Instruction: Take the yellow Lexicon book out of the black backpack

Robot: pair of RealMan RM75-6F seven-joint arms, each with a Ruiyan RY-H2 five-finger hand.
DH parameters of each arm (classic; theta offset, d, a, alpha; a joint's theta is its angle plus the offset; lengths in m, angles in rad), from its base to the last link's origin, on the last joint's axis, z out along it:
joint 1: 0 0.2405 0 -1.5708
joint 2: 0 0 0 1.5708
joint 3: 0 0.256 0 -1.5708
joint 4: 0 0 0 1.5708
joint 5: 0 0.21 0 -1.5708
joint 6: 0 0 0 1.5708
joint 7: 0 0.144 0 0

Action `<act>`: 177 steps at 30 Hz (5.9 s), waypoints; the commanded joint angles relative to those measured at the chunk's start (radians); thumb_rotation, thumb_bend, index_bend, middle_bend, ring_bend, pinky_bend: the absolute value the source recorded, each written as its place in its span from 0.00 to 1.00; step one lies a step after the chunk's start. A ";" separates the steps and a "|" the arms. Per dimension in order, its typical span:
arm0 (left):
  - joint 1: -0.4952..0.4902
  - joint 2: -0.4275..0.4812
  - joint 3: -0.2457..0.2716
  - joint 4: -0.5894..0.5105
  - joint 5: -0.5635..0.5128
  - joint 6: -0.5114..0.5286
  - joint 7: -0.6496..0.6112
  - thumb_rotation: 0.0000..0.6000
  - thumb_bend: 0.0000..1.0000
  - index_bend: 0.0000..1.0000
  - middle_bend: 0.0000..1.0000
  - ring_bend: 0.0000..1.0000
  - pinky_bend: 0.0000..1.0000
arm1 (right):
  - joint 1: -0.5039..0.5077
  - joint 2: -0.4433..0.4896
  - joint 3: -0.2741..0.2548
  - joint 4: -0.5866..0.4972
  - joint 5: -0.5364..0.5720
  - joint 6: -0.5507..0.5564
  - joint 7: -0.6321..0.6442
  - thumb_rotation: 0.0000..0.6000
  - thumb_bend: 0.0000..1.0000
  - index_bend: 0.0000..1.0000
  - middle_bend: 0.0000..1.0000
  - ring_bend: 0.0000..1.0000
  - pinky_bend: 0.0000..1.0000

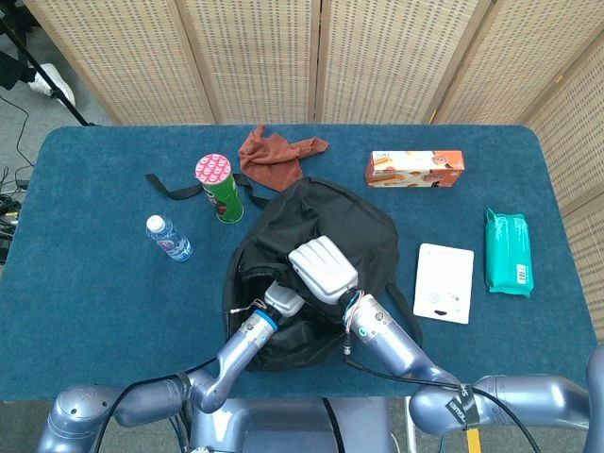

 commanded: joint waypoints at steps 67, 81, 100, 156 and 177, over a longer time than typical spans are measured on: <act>-0.038 0.003 0.033 0.078 0.018 0.155 -0.103 1.00 0.87 0.78 0.46 0.39 0.42 | -0.007 0.050 -0.023 0.017 -0.012 0.036 0.055 1.00 0.78 0.61 0.65 0.55 0.50; 0.069 0.148 0.116 -0.077 0.111 0.262 -0.309 1.00 0.86 0.81 0.50 0.42 0.46 | -0.035 0.025 -0.013 0.124 0.020 0.045 0.108 1.00 0.78 0.61 0.65 0.55 0.50; 0.200 0.638 0.207 -0.657 0.269 0.389 -0.543 1.00 0.86 0.82 0.51 0.42 0.46 | -0.066 -0.050 -0.046 0.282 0.048 0.032 0.119 1.00 0.78 0.61 0.65 0.55 0.50; 0.448 1.169 0.187 -0.706 0.008 0.353 -0.563 1.00 0.05 0.00 0.00 0.00 0.00 | -0.236 0.130 -0.156 0.127 -0.313 0.126 0.151 1.00 0.00 0.09 0.00 0.00 0.16; 0.667 1.104 0.245 -0.841 0.001 0.602 -0.263 1.00 0.28 0.00 0.00 0.00 0.00 | -0.563 0.231 -0.284 0.437 -0.576 0.438 0.521 1.00 0.00 0.09 0.00 0.00 0.14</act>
